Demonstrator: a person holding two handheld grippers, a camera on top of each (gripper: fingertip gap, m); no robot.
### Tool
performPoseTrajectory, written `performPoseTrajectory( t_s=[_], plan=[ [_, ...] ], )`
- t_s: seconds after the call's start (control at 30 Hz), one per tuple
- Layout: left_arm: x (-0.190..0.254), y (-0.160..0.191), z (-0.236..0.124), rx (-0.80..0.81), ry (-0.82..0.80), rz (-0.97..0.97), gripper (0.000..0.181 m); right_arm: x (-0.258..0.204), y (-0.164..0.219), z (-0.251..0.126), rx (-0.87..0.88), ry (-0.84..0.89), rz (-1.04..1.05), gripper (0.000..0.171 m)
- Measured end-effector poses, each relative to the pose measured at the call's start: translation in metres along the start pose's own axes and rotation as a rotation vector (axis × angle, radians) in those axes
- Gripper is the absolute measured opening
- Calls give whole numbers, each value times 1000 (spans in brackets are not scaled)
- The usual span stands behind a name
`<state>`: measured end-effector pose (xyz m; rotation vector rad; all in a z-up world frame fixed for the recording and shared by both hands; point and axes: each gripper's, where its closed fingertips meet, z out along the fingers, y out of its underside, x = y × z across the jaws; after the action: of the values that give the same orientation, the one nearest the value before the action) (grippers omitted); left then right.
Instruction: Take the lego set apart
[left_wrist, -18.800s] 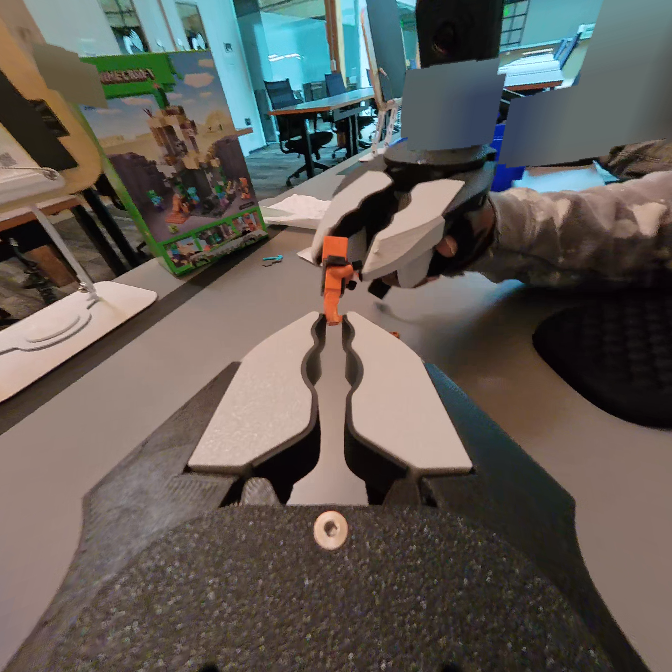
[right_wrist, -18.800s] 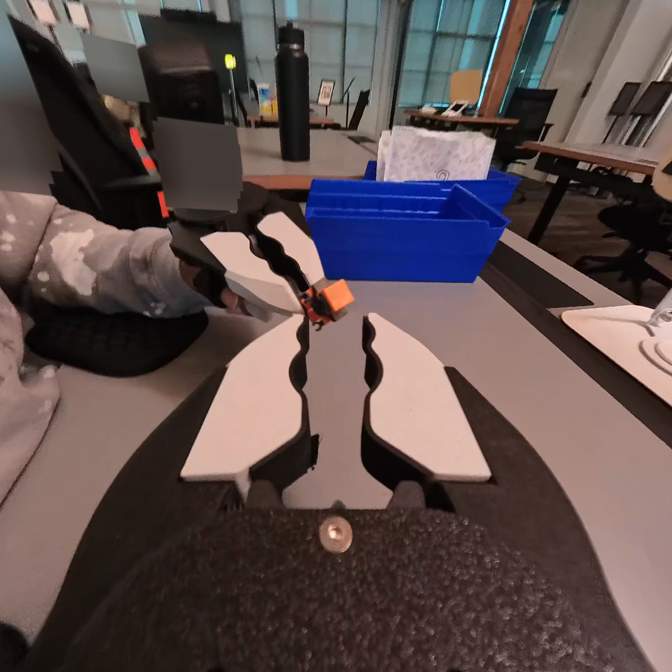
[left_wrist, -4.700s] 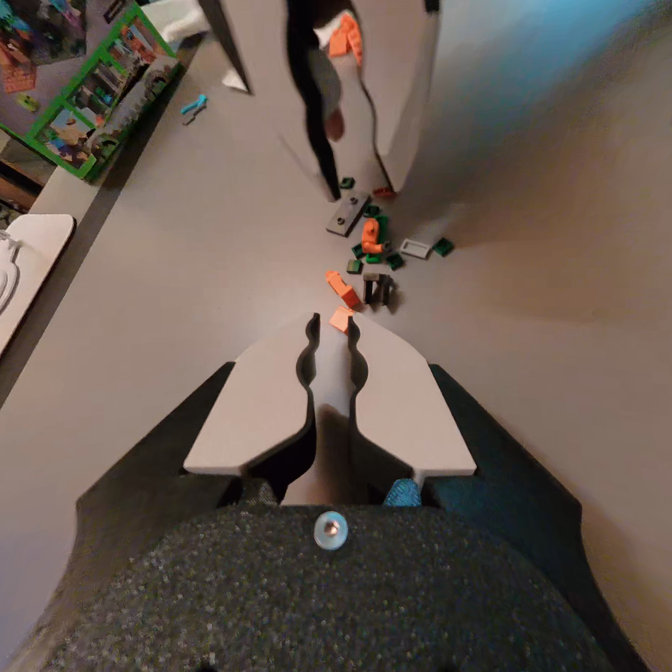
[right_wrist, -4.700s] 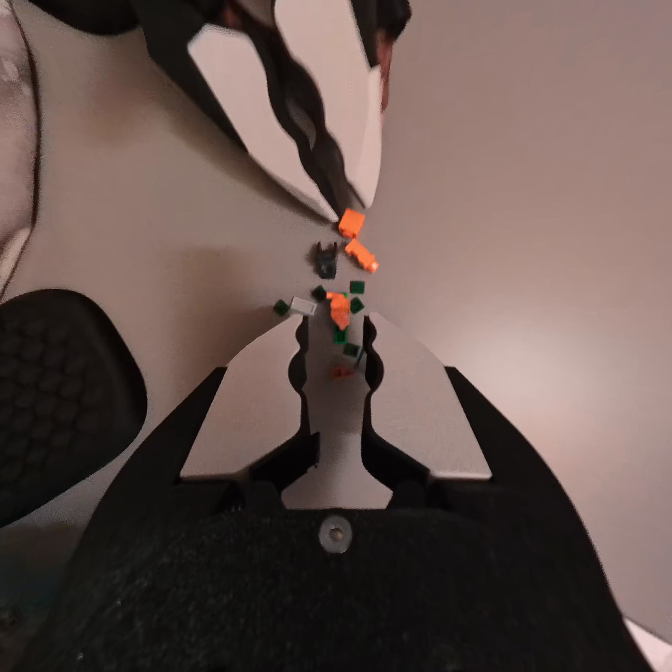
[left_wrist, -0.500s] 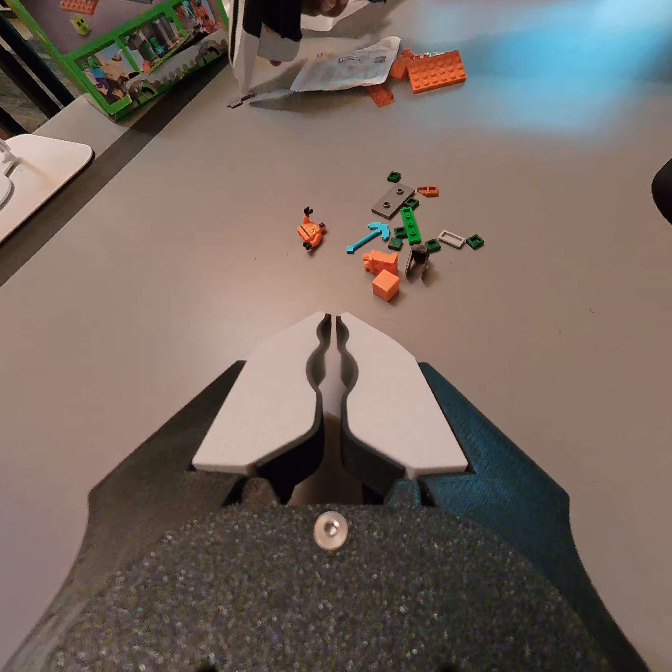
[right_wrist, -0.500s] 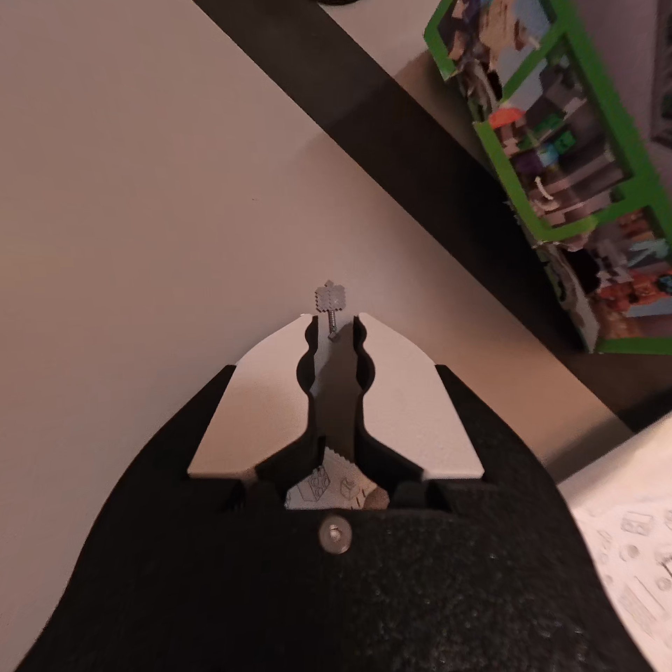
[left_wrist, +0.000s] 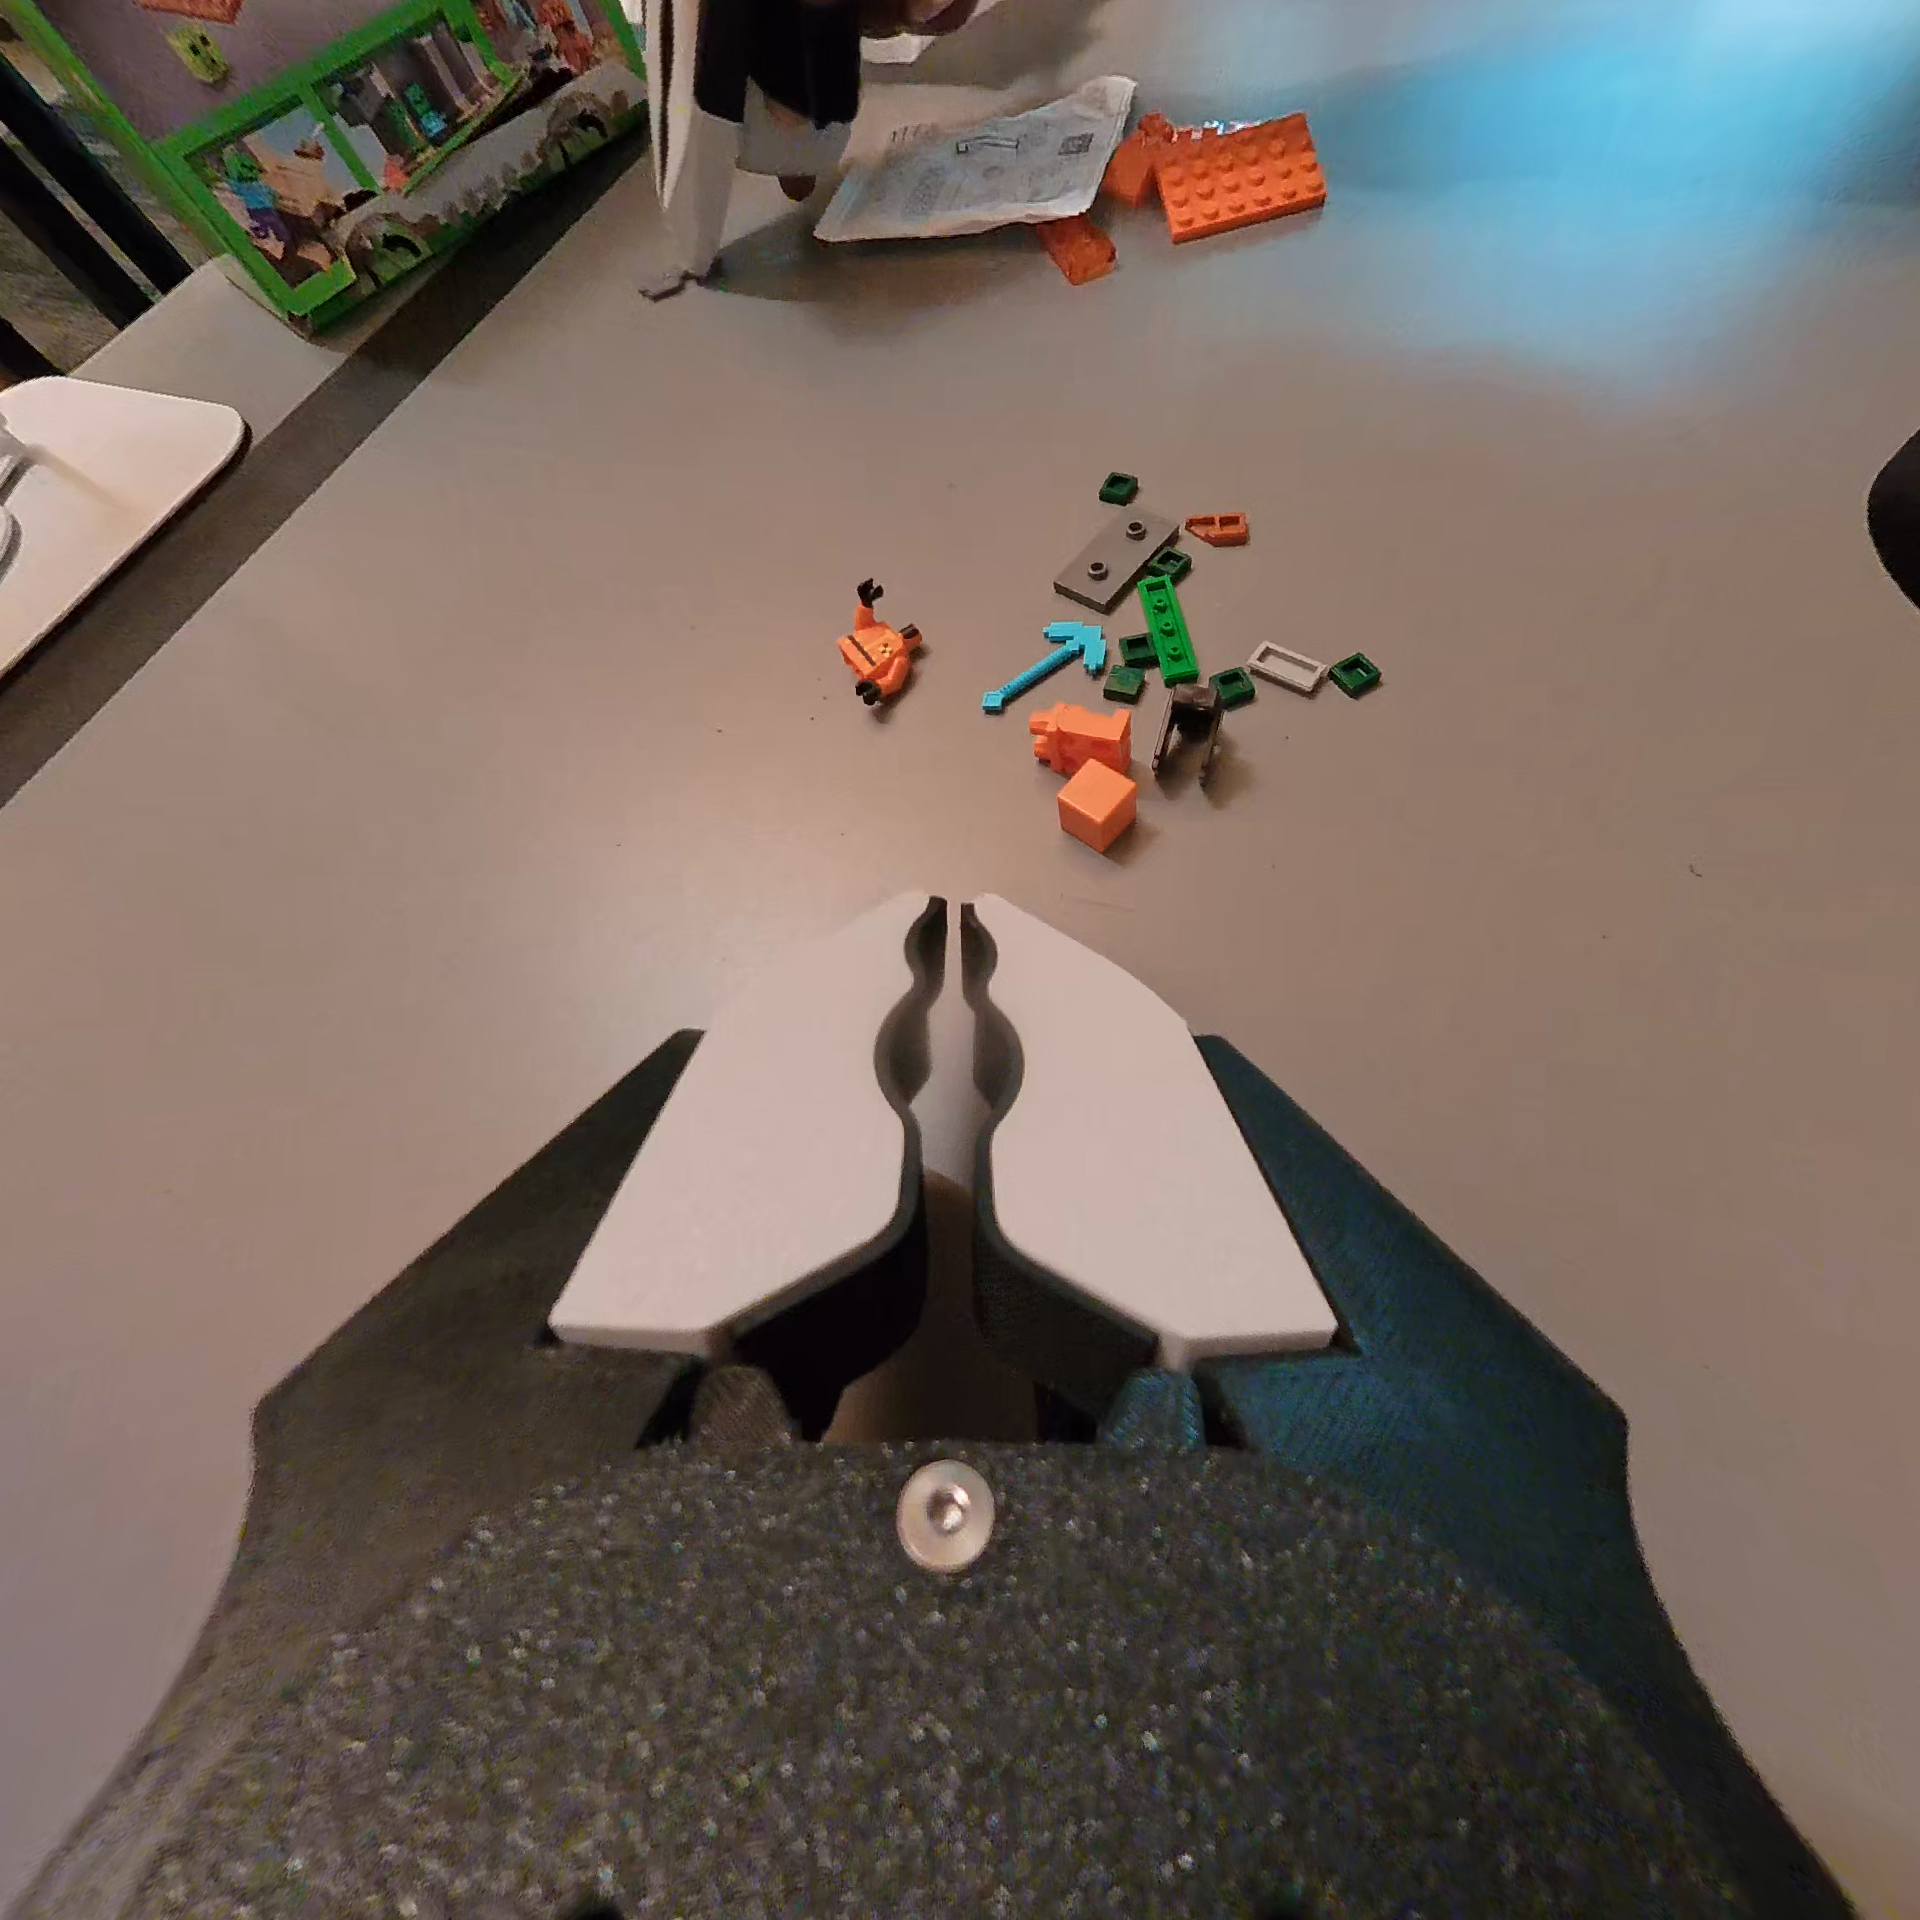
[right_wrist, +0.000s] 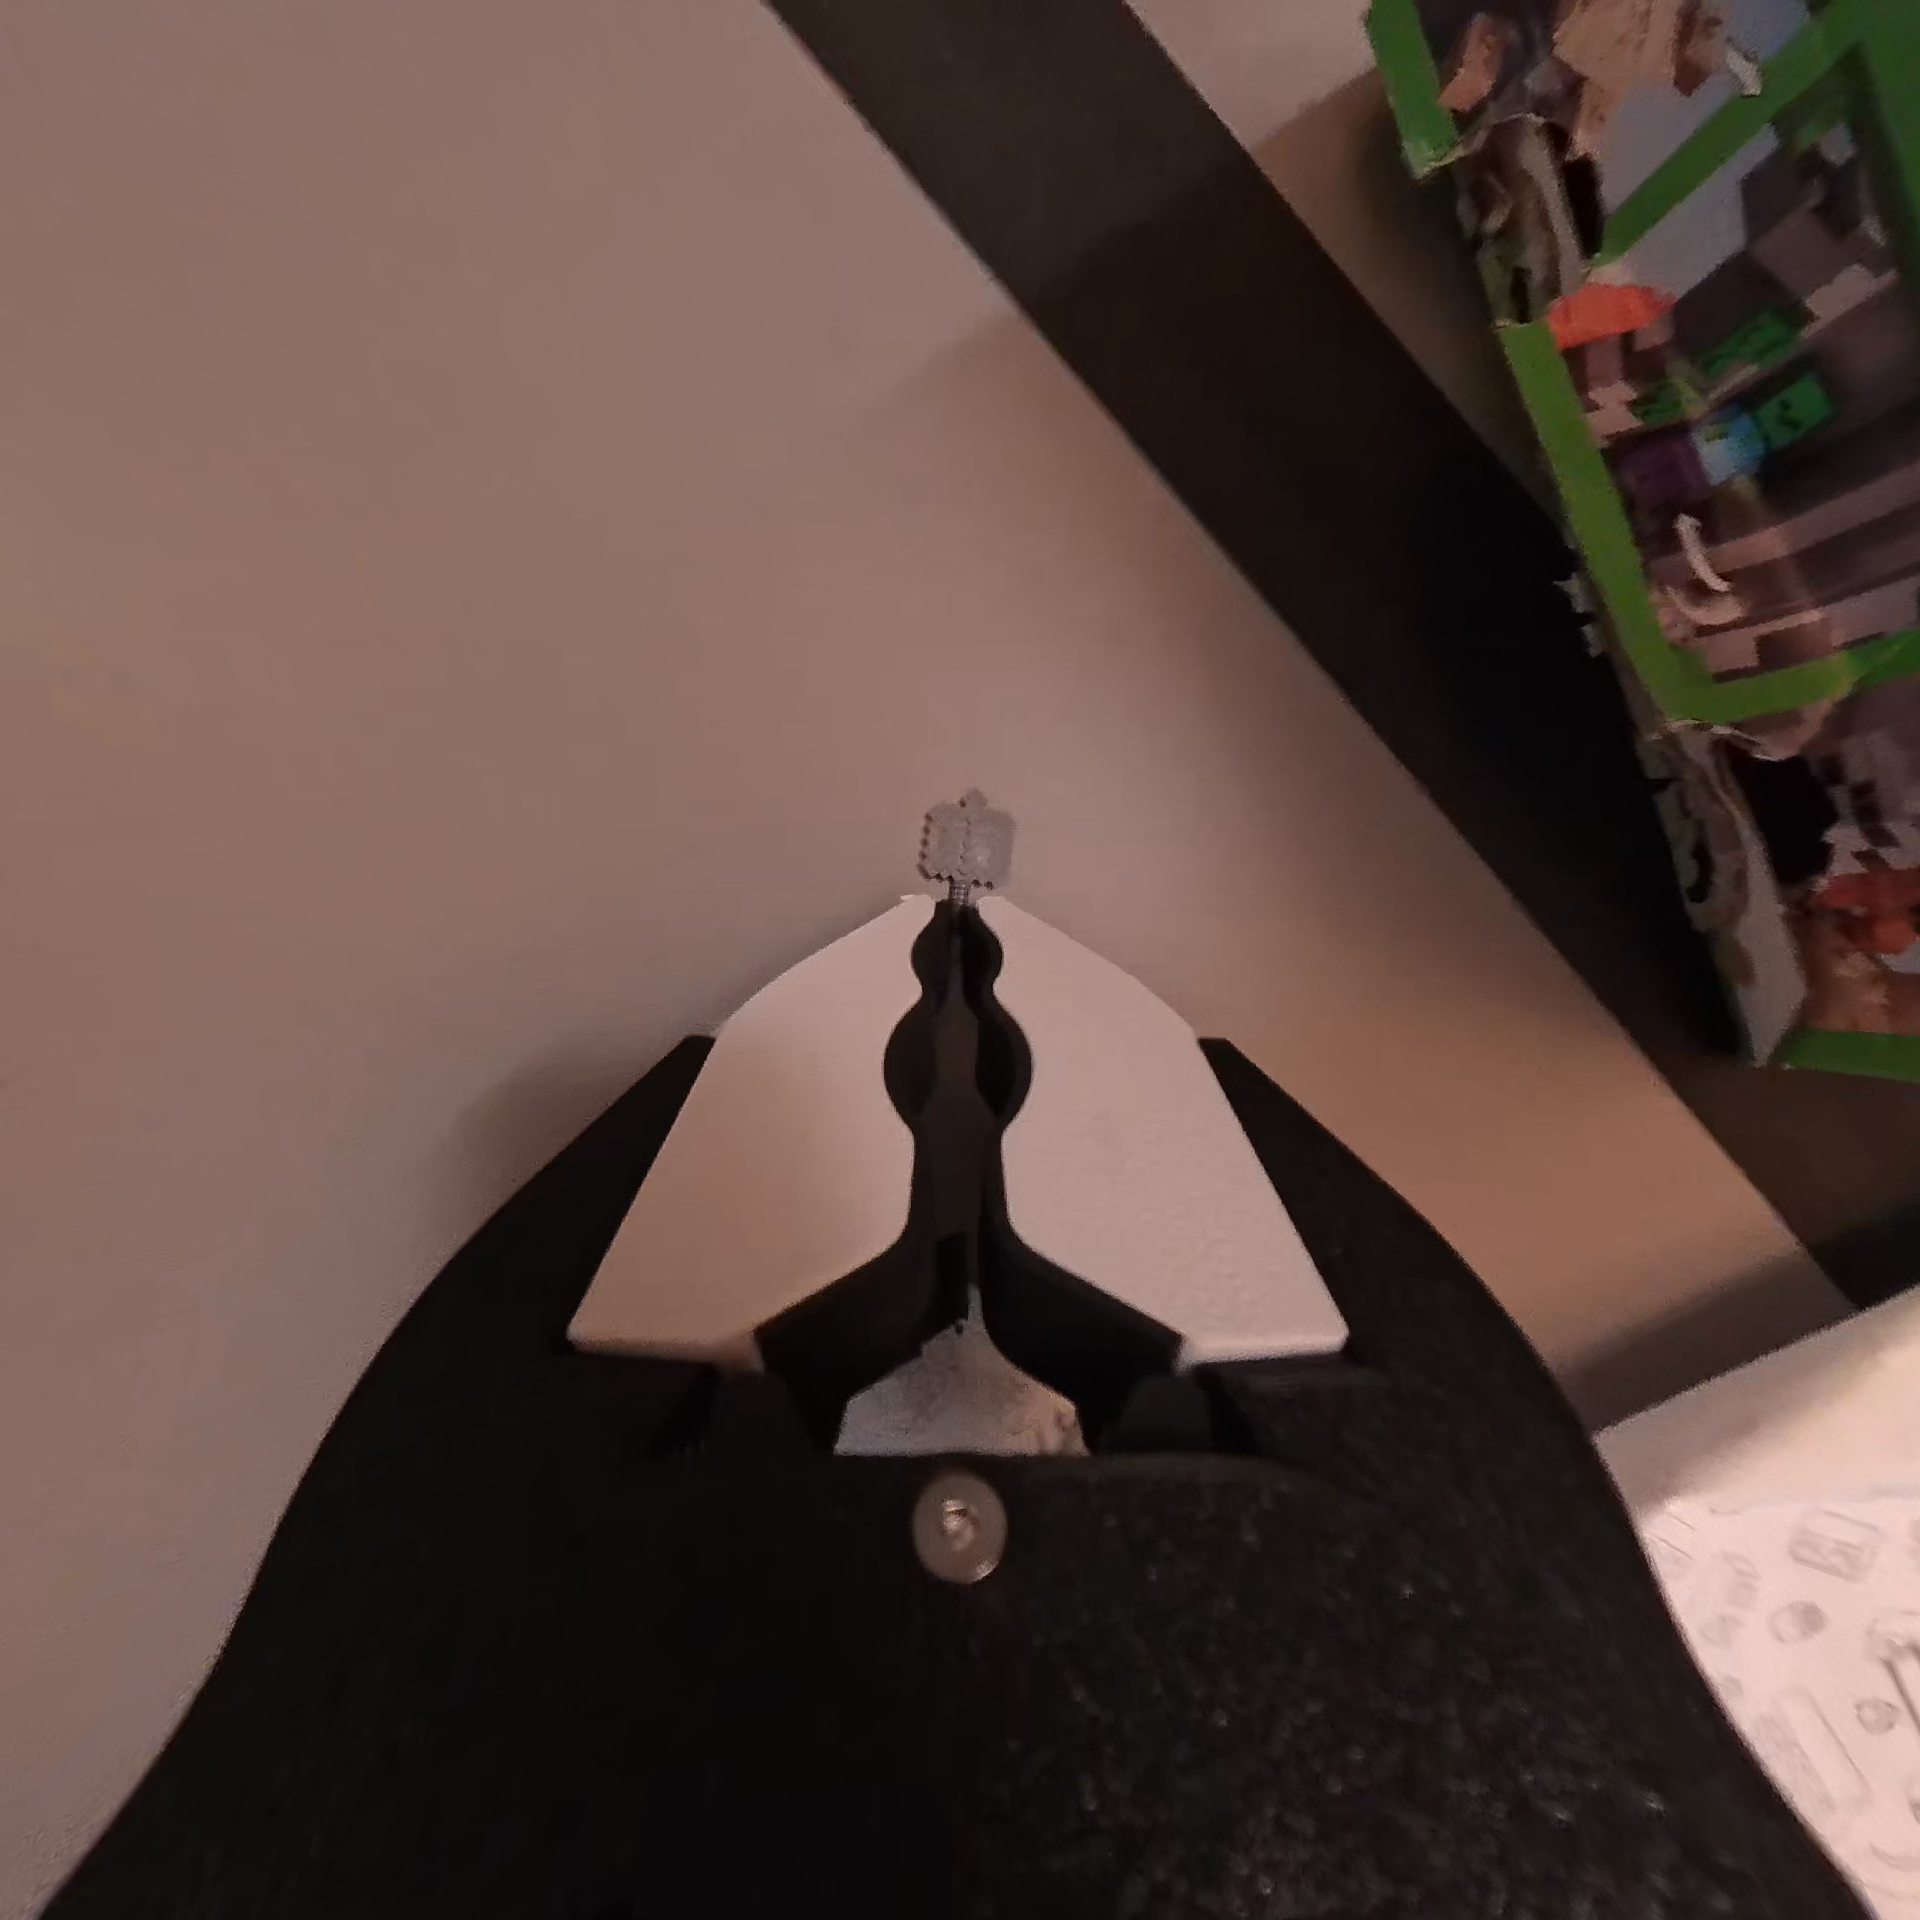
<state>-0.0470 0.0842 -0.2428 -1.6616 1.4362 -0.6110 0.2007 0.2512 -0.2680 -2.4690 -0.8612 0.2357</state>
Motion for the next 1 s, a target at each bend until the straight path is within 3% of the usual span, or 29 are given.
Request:
performPoseTrajectory(
  t_s=[0.13, 0.27, 0.37, 0.5, 0.83, 1.0],
  plan=[
    [0, 0, 0, 0, 3, -3, 2, -43, -10, -12, 52, -94, -68, 1],
    [0, 0, 0, -1, 4, -3, 2, -121, -16, -29, 100, -228, -215, 2],
    [0, 0, 1, -3, 2, -1, 2, -184, -8, -40, 101, -328, -353, 2],
    [0, 0, 1, -5, -1, 5, 2, -231, 3, -37, 98, -354, -464, 2],
    [0, -3, -1, 10, -12, 13, 2, -256, -13, -34, 230, -329, -409, 22],
    [-2, -6, -2, 30, -21, 15, 2, -258, -48, -53, 427, -271, -298, 23]
  ],
)
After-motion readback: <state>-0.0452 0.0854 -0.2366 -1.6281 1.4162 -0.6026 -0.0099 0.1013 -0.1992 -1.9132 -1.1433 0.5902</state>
